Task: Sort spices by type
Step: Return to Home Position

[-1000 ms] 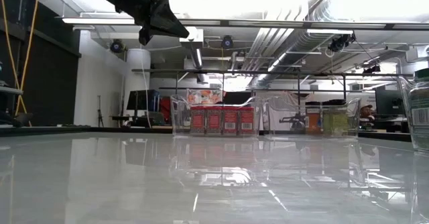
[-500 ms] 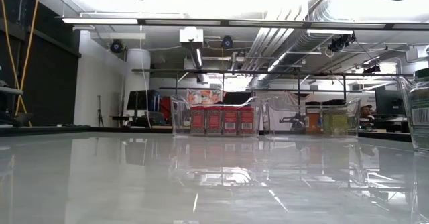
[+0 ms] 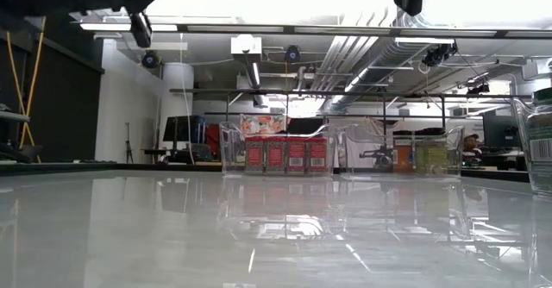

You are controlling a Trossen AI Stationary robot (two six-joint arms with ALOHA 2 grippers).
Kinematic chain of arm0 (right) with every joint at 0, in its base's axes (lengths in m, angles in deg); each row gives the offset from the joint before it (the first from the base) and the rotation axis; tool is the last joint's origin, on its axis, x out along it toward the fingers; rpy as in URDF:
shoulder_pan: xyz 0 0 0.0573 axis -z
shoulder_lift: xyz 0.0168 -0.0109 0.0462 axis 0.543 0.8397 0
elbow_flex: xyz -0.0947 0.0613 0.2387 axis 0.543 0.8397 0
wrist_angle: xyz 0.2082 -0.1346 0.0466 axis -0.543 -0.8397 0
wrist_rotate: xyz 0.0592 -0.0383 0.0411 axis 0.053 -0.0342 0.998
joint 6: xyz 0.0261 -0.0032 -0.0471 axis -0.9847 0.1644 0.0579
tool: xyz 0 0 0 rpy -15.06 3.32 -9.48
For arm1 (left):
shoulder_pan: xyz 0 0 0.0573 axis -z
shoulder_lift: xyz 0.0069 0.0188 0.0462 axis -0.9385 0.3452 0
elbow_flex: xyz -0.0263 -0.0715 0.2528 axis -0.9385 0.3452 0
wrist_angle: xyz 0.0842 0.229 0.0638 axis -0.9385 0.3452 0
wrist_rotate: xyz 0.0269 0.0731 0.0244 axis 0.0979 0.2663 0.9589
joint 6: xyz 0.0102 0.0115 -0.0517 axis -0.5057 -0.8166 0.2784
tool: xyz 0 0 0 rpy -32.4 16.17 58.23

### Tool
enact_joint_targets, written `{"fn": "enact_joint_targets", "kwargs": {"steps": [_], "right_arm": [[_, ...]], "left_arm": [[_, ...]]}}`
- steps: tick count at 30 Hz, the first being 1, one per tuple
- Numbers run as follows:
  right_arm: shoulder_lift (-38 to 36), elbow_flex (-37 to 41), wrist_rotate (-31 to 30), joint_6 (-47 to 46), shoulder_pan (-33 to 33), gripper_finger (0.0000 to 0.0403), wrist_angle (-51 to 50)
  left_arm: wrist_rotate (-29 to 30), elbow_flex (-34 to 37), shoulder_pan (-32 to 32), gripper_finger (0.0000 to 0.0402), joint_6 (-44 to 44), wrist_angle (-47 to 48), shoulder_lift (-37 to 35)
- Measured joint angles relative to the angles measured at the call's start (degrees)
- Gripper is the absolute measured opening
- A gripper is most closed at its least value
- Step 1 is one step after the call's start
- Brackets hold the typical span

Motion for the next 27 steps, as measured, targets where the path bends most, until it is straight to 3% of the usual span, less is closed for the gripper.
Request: {"fn": "enact_joint_targets", "kwargs": {"steps": [8, 14, 22, 27], "right_arm": [[0.0, 0.0, 0.3, -2.5, 1.9, 0.0000, 0.0], [0.0, 0.0, 0.4, -3.5, 1.9, 0.0000, 0.0], [-0.1, 0.0, 1.1, -6.1, 1.8, 0.0000, -0.5], [-0.9, 0.0, 4.5, -7.3, 1.8, 0.0000, -6.4]], "left_arm": [[0.3, 6.8, -1.9, 0.0000, 1.7, -1.7, -5.0], [0.4, 13.5, -3.2, 0.0000, 5.5, -9.6, -7.2], [-0.3, 13.4, -3.6, 0.0000, 5.0, -8.7, -8.2], [-0.4, 13.4, -3.6, 0.0000, 4.1, -7.9, -8.0]]}}
